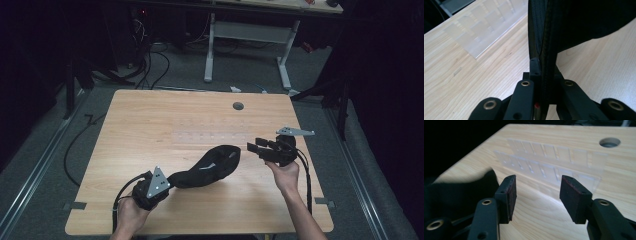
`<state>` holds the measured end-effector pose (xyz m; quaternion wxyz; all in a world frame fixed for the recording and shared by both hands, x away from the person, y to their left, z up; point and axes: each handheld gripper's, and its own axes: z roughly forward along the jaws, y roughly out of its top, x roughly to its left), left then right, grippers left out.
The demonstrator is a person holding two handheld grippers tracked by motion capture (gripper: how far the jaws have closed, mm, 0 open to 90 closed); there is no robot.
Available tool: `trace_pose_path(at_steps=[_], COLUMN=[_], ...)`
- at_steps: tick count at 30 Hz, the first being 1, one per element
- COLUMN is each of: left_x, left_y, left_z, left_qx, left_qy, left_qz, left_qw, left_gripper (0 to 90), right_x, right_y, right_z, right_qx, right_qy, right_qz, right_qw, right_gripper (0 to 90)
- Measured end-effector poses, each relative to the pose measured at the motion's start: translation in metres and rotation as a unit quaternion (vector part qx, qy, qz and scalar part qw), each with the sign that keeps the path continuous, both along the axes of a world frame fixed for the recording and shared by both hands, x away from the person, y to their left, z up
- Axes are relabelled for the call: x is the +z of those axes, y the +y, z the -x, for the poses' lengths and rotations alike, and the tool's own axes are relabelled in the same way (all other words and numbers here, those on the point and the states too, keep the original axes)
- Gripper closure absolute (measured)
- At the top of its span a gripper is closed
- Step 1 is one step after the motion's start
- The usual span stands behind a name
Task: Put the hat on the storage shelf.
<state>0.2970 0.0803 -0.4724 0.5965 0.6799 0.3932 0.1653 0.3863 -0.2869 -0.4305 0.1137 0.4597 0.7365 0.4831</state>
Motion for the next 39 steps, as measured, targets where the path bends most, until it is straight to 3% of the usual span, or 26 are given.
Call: trace_pose_path(at_steps=[2, 3, 6, 11, 18, 25, 28, 34, 39], left_x=[0.001, 0.002, 0.004, 0.007, 0.011, 0.016, 0.018, 0.027, 0.033], left_y=[0.001, 0.003, 0.005, 0.006, 0.014, 0.022, 0.023, 0.029, 0.031], left_z=[-0.002, -0.003, -0.008, -0.013, -0.021, -0.029, -0.031, -0.039, -0.045], left_qx=[0.005, 0.01, 0.02, 0.033, 0.061, 0.085, 0.09, 0.11, 0.119], left_qy=[0.003, 0.006, 0.014, 0.026, 0.04, 0.051, 0.051, 0.055, 0.056], left_qz=[0.007, 0.012, 0.024, 0.042, 0.073, 0.093, 0.099, 0.128, 0.141], left_qw=[1.0, 0.9999, 0.9994, 0.9982, 0.9947, 0.9907, 0.9897, 0.9841, 0.9814], left_gripper=[86.4, 86.4, 86.4, 86.4, 86.4, 86.4, 86.4, 86.3, 86.3], right_x=[-0.004, -0.011, -0.023, -0.039, -0.064, -0.087, -0.091, -0.099, -0.1], right_y=[-0.001, -0.002, -0.003, -0.005, -0.009, -0.016, -0.019, -0.02, -0.018], right_z=[0.001, 0.002, 0.006, 0.009, 0.015, 0.021, 0.022, 0.022, 0.022], right_qx=[-0.003, -0.007, -0.015, -0.025, -0.039, -0.068, -0.074, -0.089, -0.09], right_qy=[-0.004, 0.006, 0.009, 0.012, 0.02, 0.027, 0.026, 0.012, 0.006], right_qz=[0.002, 0.017, 0.035, 0.055, 0.085, 0.138, 0.144, 0.177, 0.184], right_qw=[1.0, 0.9998, 0.9992, 0.9981, 0.9954, 0.9878, 0.9864, 0.9801, 0.9788], right_gripper=[47.1, 46.8, 46.6, 46.7, 48.2, 46.6, 46.3, 46.0, 45.4])
